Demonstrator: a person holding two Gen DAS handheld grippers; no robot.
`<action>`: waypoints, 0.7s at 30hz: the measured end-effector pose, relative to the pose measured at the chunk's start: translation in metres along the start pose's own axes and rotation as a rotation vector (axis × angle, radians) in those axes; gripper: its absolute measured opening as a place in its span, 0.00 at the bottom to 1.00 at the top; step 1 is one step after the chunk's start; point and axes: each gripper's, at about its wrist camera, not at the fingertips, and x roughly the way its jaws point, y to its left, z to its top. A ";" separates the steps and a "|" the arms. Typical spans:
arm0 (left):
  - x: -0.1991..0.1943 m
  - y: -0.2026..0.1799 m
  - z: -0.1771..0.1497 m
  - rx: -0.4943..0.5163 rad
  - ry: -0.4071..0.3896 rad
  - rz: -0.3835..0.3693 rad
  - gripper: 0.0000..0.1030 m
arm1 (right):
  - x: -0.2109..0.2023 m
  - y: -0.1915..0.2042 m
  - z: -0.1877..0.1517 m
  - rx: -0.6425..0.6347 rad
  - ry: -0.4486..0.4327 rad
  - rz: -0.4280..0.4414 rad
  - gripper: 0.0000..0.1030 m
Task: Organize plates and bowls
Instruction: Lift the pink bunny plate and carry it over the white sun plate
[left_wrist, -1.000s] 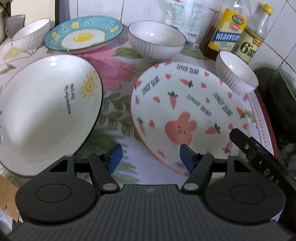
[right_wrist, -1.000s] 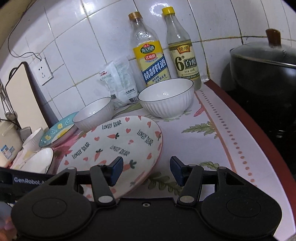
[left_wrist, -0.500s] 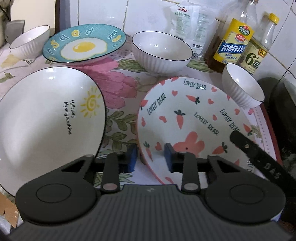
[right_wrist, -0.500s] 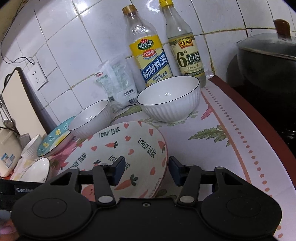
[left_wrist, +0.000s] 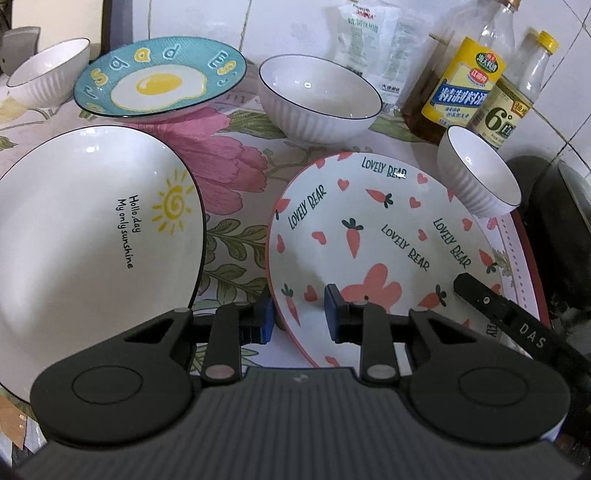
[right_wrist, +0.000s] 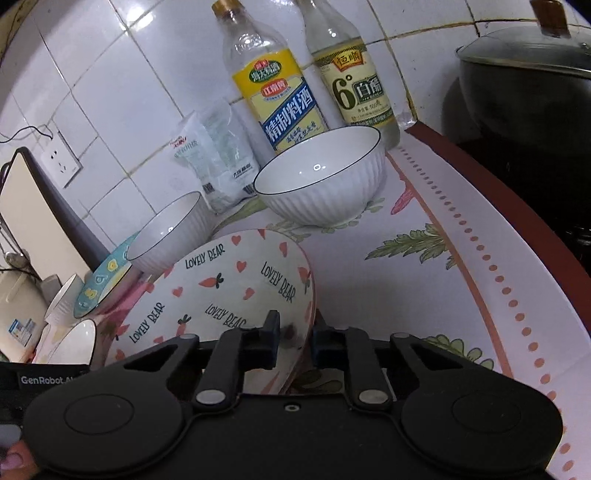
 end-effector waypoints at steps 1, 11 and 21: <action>0.000 0.001 0.002 0.000 0.015 -0.005 0.25 | 0.000 0.001 0.001 -0.002 0.010 -0.003 0.19; -0.024 0.006 0.006 -0.001 0.072 -0.058 0.25 | -0.027 0.019 0.015 -0.075 0.061 -0.004 0.19; -0.081 0.022 0.000 0.026 0.050 -0.079 0.25 | -0.074 0.046 0.010 -0.049 0.021 0.028 0.19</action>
